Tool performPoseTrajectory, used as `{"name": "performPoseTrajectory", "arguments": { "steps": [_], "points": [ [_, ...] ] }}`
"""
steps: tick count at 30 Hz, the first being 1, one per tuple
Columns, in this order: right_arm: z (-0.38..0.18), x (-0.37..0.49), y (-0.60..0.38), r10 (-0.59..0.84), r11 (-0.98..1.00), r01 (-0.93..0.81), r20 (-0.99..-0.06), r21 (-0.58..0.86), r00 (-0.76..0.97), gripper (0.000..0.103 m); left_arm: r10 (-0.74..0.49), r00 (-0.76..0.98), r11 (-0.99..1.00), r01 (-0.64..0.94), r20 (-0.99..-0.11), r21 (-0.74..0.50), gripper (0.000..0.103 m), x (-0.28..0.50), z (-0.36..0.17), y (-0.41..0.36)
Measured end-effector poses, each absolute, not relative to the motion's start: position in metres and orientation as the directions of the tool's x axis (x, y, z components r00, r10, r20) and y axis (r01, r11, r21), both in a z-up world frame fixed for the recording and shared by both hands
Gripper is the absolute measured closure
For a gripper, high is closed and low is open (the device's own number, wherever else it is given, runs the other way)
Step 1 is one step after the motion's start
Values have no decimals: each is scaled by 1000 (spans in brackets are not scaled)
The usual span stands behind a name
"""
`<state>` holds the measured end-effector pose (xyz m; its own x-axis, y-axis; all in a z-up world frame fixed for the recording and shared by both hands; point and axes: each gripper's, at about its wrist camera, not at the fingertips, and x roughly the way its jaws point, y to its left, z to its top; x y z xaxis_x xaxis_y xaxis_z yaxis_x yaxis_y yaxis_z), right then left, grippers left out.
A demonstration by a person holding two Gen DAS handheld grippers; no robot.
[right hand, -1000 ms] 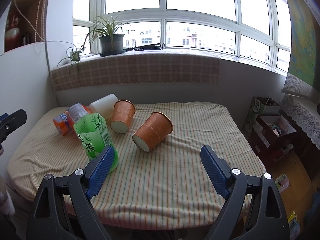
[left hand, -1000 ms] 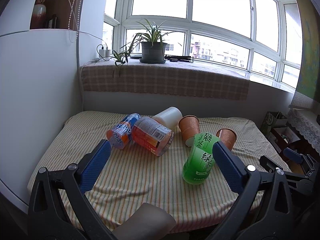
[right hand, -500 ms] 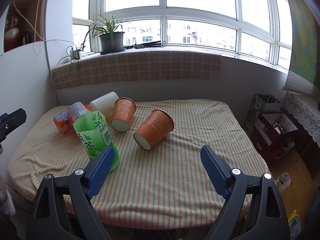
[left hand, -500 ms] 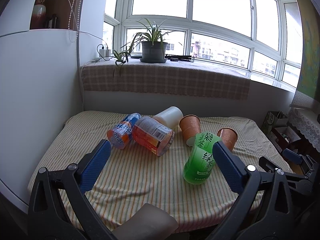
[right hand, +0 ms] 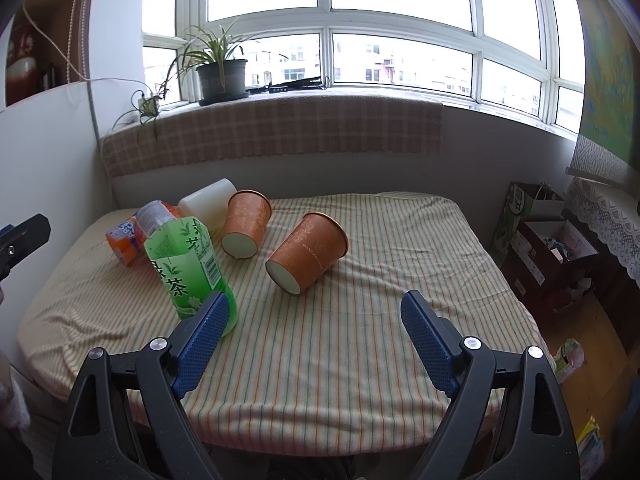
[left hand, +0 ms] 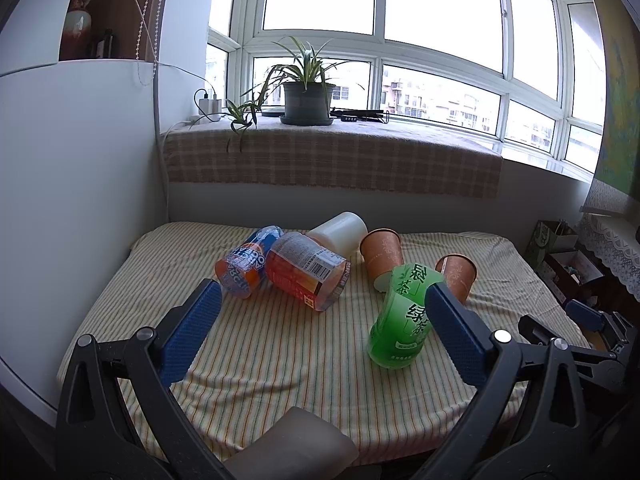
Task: Flip cup upright
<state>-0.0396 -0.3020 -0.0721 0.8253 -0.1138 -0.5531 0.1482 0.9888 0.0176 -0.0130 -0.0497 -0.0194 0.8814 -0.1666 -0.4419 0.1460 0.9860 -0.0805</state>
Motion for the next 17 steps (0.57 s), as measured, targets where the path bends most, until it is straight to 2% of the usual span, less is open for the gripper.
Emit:
{"name": "performPoseTrajectory", "arguments": {
  "steps": [17],
  "points": [
    [-77, -39, -305, -106, 988, 148, -569, 29, 816, 16, -156, 878, 988, 141, -452, -67, 0, -10, -25, -47]
  ]
}}
